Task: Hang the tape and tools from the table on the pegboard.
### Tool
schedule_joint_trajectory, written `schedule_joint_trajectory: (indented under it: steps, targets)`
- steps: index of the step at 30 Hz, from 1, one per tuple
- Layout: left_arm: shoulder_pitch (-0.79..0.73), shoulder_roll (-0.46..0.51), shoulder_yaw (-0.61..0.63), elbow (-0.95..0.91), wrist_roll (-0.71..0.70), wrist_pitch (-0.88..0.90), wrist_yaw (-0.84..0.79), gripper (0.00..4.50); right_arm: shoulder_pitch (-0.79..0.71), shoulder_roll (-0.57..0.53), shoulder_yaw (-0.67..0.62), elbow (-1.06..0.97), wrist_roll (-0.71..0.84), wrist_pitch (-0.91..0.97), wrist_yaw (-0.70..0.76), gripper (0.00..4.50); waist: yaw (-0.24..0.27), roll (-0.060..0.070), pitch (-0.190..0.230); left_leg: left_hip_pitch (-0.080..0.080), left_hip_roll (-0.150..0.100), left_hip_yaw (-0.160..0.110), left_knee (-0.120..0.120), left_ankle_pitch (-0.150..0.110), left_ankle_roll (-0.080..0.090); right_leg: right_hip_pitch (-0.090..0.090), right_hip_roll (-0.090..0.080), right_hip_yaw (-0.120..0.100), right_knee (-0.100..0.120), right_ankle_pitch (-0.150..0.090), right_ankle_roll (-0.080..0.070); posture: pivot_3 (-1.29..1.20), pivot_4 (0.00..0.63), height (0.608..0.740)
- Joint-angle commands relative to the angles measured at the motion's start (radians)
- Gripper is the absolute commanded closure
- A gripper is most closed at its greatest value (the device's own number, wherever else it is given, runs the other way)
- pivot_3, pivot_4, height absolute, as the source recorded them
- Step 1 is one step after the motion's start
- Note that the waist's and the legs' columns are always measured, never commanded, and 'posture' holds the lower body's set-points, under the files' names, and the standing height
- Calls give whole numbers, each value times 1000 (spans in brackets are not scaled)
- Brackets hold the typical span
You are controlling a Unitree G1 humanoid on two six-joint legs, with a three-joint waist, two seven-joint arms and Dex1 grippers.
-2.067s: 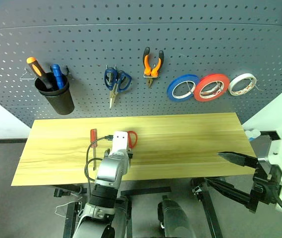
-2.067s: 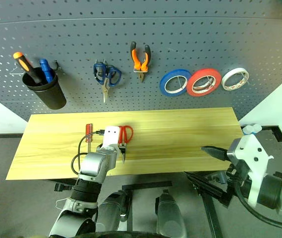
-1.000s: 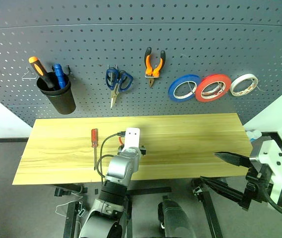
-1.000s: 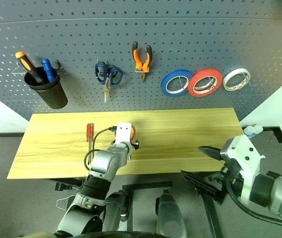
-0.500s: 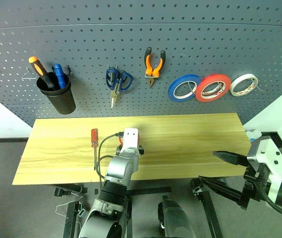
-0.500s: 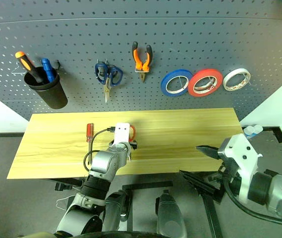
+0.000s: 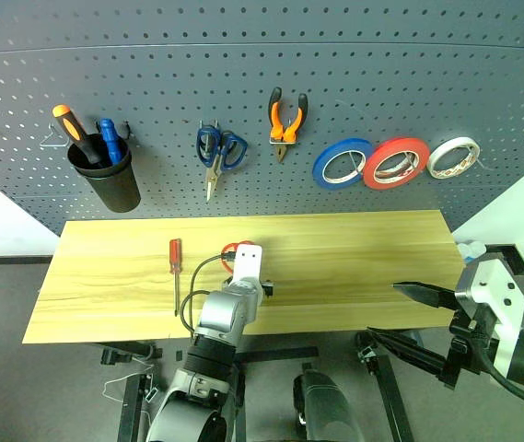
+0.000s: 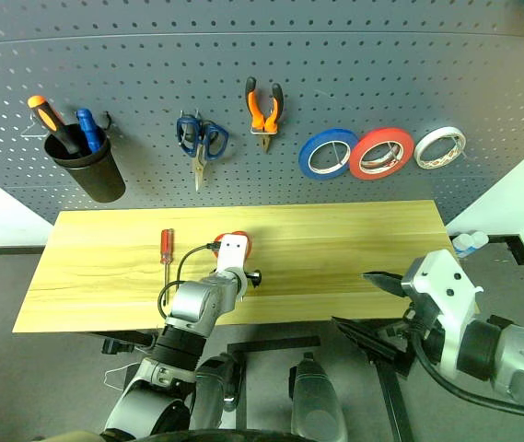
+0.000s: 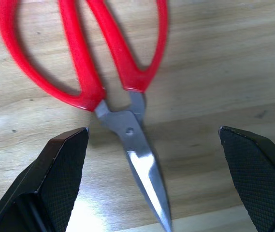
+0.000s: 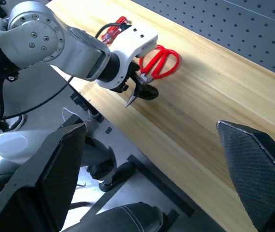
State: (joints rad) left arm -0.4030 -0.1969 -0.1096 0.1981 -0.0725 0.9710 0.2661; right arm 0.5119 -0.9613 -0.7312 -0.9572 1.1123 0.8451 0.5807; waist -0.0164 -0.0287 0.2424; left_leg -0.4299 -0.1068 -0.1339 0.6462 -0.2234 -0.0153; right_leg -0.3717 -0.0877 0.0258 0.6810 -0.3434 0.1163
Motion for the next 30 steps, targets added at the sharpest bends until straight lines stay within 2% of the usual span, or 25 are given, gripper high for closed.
schedule_joint_trajectory:
  steps: [1, 30]
  targets:
    - [47, -46, -3, -14, 16, -20, 16, 0, 6, 7, -8, -14, -2, -10, -3, 12, 0, 0, 0, 0, 0, 0, 0, 0, 0, 0, 0, 0, 0, 0, 0, -176, 225, 740]
    - [51, -78, -3, 121, 40, -116, 105, 0, 47, 8, -29, -61, 72, -16, -65, 12, -1, -1, 1, -1, 0, 0, 0, -1, 1, 0, -1, 0, -2, 0, 0, -193, 260, 740]
